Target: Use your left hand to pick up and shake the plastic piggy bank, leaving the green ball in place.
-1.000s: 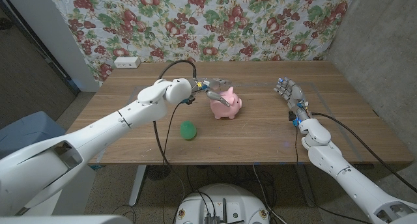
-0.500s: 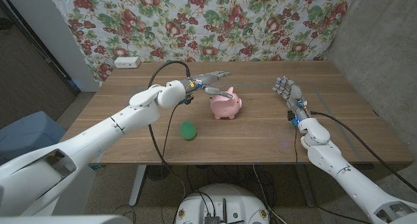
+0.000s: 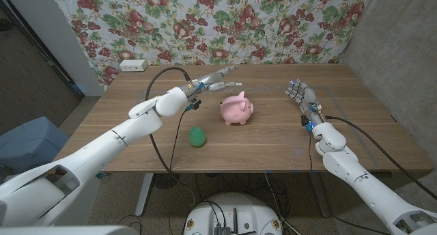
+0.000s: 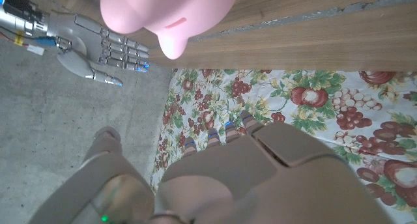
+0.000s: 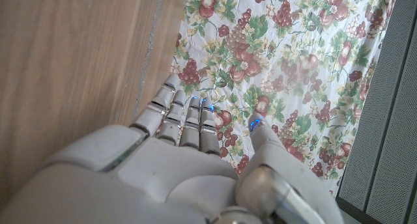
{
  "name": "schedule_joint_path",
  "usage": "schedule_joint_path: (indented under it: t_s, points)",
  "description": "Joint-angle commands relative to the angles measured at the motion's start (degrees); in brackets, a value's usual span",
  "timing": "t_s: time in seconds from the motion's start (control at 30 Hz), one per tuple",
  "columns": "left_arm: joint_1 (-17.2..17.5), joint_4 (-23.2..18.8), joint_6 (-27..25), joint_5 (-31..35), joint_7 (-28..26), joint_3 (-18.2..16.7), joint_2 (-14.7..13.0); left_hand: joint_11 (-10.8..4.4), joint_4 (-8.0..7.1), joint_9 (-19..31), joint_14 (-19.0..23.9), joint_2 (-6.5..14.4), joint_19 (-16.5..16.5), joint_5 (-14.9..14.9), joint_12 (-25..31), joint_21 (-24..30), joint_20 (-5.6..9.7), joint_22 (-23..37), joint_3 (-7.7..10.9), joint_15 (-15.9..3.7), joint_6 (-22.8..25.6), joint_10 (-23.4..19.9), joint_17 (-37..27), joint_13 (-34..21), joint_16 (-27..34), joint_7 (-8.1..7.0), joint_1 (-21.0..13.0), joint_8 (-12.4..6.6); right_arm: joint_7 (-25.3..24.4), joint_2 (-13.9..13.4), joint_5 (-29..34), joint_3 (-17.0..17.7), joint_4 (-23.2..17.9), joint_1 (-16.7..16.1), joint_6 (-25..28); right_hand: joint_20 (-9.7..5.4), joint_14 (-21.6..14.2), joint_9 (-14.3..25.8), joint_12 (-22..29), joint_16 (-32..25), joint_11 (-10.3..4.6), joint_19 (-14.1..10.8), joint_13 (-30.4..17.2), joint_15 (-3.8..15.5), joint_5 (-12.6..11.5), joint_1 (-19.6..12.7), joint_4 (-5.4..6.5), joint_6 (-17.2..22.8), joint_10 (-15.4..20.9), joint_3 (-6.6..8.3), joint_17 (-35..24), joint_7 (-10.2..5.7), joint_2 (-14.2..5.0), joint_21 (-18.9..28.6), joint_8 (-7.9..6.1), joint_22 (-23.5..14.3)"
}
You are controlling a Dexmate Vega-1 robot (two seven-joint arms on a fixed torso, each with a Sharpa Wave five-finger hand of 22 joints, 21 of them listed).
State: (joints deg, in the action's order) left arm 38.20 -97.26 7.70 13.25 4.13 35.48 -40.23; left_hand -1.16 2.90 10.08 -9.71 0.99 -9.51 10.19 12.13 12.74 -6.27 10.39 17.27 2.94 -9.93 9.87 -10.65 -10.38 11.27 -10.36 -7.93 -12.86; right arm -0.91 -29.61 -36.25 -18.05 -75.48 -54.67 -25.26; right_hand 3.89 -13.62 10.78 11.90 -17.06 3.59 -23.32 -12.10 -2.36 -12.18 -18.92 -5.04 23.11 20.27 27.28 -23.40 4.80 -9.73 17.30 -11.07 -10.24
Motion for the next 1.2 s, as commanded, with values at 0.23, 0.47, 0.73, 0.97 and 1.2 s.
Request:
schedule_joint_path:
  t_s: [0.23,0.47,0.73,0.97,1.2]
  points:
    - [2.64,7.65,9.64,-22.04,1.94,-4.25,4.00,-1.56,-1.02,-0.19,-5.65,1.60,2.22,0.58,0.52,0.53,0.94,-0.07,0.34,-1.77,-1.55,9.39,0.24,0.12,0.43,0.56,2.95,-0.16,0.20,-0.54,0.29,0.02,-0.72,-0.03,0.04,0.06,-0.31,0.10,0.06,0.05,0.49,-0.45,-0.11,-0.08,0.25,0.57,0.36,0.16,0.07,-0.39,0.10,0.00,0.60,-0.40,-0.10,-0.25]
    - [3.08,8.61,8.95,-28.55,4.63,-4.91,4.65,-1.87,-1.38,-0.37,-4.57,3.59,4.43,1.06,0.35,0.49,4.21,-0.19,1.12,-4.10,-0.05,6.38,0.50,0.31,-0.08,4.73,4.70,0.74,0.53,-0.64,0.52,0.14,-0.52,0.17,-0.69,-0.10,-0.13,0.09,-0.04,0.21,0.42,-0.48,-0.10,-0.14,0.35,0.86,0.37,0.04,-0.18,-0.62,0.16,0.04,0.84,-0.50,-0.06,-0.24]
    - [4.36,8.69,6.21,-36.55,6.41,-6.09,5.81,-3.30,-2.84,-0.46,-0.86,7.13,10.45,1.92,-0.20,1.38,7.46,-0.35,2.96,-6.03,2.20,3.42,0.61,0.37,0.00,8.03,6.21,1.51,1.31,-0.55,0.72,0.32,-0.23,0.43,-2.34,-0.07,0.04,0.09,-0.13,0.50,0.83,-0.54,-0.09,-0.19,0.77,1.90,0.51,-0.94,-0.46,-1.44,0.32,-0.18,1.79,-0.68,0.26,-0.23]
    - [4.92,10.72,6.71,-42.44,9.33,-6.88,6.86,-3.11,-5.43,-0.49,-0.17,10.42,11.83,3.05,-0.64,1.09,8.27,-0.41,5.47,-6.47,3.04,2.78,0.57,0.36,-0.28,9.35,6.47,1.88,1.69,-0.56,0.88,0.42,-0.19,0.76,-3.07,-0.56,1.20,0.08,-0.52,1.26,0.00,-0.18,-0.06,0.42,1.36,3.46,0.89,-2.05,-1.66,-2.52,0.57,-0.47,2.70,-1.09,0.51,-0.21]
    - [5.76,12.47,7.20,-47.60,11.55,-7.80,8.19,-3.17,-6.48,-0.48,0.00,10.51,12.59,3.53,-0.99,1.03,8.41,-0.44,6.57,-6.56,2.38,3.10,0.59,0.34,-0.44,9.68,6.42,2.30,2.08,-0.35,1.18,0.31,0.34,1.43,-3.74,-1.56,3.32,-0.07,-1.15,2.74,-1.20,-0.06,0.10,1.47,1.70,4.57,0.60,-4.60,-3.99,-3.45,1.35,-0.44,3.57,-1.63,0.89,-0.13]
